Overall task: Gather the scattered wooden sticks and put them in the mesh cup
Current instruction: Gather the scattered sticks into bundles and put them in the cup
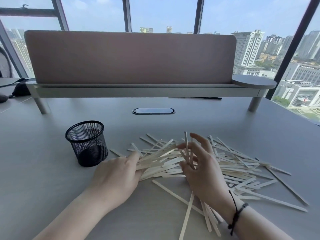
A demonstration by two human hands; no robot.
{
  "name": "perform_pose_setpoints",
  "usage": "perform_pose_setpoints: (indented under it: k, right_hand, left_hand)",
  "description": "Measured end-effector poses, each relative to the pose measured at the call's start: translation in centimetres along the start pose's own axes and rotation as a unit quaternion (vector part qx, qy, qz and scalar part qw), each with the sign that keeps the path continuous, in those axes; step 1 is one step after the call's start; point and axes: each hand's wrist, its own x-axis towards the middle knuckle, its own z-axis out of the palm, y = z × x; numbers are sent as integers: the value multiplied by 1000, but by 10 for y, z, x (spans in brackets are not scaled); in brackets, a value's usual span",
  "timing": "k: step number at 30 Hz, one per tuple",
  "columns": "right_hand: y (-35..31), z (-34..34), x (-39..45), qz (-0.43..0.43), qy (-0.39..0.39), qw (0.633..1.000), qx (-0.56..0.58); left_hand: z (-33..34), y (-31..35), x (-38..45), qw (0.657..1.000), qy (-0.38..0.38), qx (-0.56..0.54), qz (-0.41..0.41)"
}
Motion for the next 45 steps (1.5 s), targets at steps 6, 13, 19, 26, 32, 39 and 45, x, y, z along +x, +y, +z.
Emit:
perform_pose_setpoints:
  k: [6, 13, 19, 26, 32, 39, 45]
  right_hand:
    - [1, -2, 0, -8, -24, 1000, -15]
    - [-4, -6, -1, -18, -63, 998, -7]
    - [4, 3, 2, 11, -54, 994, 90]
    - [-1, 3, 4, 99, 24, 969, 225]
    - [-7, -3, 7, 131, 69, 941, 305]
    - [-17, -9, 12, 192, 88, 901, 380]
    - [-40, -23, 26, 125, 163, 898, 389]
  left_hand:
    - [-1, 4, -1, 993, 24, -105, -38]
    - [-1, -1, 0, 958, 122, -260, 8]
    - [-6, 2, 3, 910, 204, -359, 45]
    - [-13, 6, 1, 890, 233, -392, 14]
    - [-18, 6, 0, 846, 280, -453, -35]
    - [-11, 1, 8, 812, 304, -496, -41]
    - [-6, -5, 11, 800, 289, -521, -71]
